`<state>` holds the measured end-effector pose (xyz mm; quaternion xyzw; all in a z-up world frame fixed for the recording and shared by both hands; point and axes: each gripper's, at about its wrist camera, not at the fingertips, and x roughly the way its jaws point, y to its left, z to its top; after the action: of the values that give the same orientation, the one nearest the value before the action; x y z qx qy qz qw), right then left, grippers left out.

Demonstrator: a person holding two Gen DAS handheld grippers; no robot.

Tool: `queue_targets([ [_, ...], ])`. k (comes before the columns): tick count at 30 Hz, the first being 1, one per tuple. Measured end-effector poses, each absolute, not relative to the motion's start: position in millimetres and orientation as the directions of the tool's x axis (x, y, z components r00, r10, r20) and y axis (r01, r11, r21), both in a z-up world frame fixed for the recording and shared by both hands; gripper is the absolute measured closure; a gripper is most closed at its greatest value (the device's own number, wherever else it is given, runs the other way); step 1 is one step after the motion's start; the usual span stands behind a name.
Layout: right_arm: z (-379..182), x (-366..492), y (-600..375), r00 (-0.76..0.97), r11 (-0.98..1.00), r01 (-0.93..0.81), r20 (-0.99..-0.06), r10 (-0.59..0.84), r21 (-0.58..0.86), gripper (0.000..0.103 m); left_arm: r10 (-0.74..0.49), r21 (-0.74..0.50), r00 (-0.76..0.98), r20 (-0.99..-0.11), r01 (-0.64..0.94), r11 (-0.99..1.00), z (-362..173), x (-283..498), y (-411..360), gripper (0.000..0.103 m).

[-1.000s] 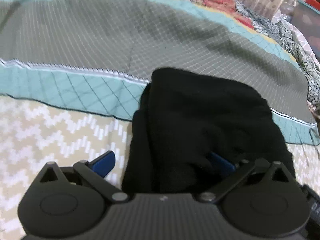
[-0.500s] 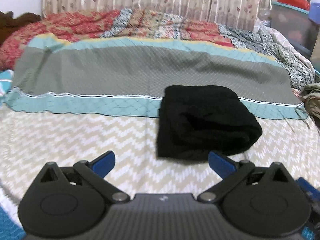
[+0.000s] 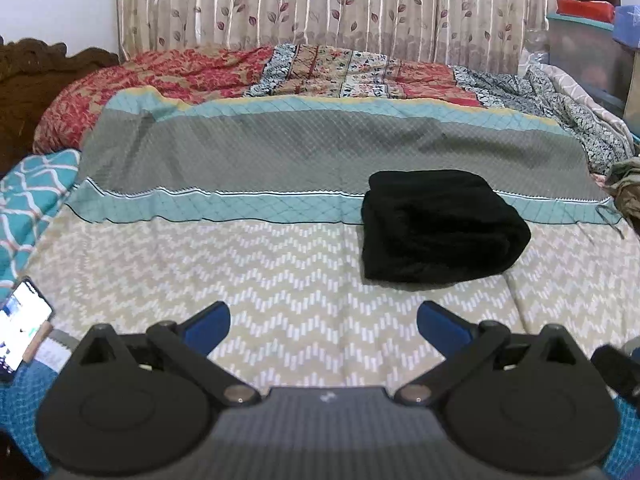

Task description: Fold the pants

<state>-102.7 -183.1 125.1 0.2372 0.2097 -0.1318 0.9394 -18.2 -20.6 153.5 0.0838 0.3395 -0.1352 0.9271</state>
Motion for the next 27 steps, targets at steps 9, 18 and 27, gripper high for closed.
queue_targets([
  [9,134.0,-107.7,-177.4,0.894,0.856,0.319,-0.428,-0.130,0.406,0.009,-0.137,0.121,0.766,-0.628,0.270,0.955,160.9,-30.0,-18.7,0.000],
  [18,139.3,-110.4,-173.2,0.888,0.846,0.332,-0.441,-0.131,0.417,0.008,-0.080,0.268,0.833,-0.548,0.266,0.926,175.0,-49.7,-35.1,0.000],
  [27,148.0,-118.6,-175.2,0.890,0.834,0.339,-0.437,-0.133,0.436,0.007,-0.062,0.276,0.864,-0.500,0.227,0.934,188.2,-55.6,-32.3,0.000],
])
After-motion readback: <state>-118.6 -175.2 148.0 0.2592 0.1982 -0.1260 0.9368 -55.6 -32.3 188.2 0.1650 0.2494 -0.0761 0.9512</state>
